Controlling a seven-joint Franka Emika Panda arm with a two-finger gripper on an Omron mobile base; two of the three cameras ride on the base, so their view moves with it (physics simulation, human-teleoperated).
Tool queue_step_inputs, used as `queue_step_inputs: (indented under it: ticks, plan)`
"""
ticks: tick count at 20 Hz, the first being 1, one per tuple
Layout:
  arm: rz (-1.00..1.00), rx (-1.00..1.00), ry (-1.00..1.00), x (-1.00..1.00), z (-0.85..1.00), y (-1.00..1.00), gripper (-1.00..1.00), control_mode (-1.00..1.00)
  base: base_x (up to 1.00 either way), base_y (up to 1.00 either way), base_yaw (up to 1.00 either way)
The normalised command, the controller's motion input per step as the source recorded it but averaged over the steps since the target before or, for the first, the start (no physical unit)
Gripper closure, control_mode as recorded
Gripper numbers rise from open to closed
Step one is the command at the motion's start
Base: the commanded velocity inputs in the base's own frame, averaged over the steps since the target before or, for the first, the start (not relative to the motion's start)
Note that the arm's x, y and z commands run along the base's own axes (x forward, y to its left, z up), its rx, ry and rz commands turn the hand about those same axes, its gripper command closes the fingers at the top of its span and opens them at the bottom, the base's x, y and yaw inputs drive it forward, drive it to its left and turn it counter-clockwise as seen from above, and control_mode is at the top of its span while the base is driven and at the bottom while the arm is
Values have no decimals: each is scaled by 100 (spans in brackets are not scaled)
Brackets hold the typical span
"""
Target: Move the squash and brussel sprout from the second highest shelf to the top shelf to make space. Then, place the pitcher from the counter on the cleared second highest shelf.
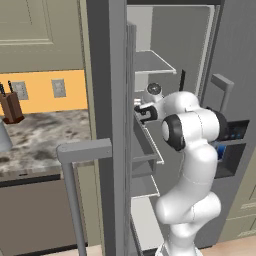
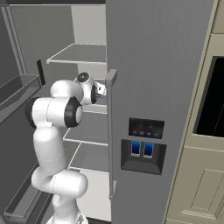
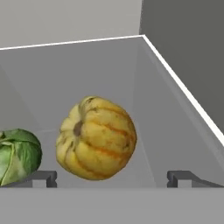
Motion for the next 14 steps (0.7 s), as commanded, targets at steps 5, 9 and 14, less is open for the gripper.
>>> queue_step_inputs:
  ticks: [5, 9, 14]
  plan:
    - [-3, 0, 0, 38, -12, 5, -100, -100, 0, 0, 0]
    - [-3, 0, 0, 38, -11, 4, -100, -100, 0, 0, 0]
    - [-3, 0, 1, 32, -18, 0, -100, -100, 0, 0, 0]
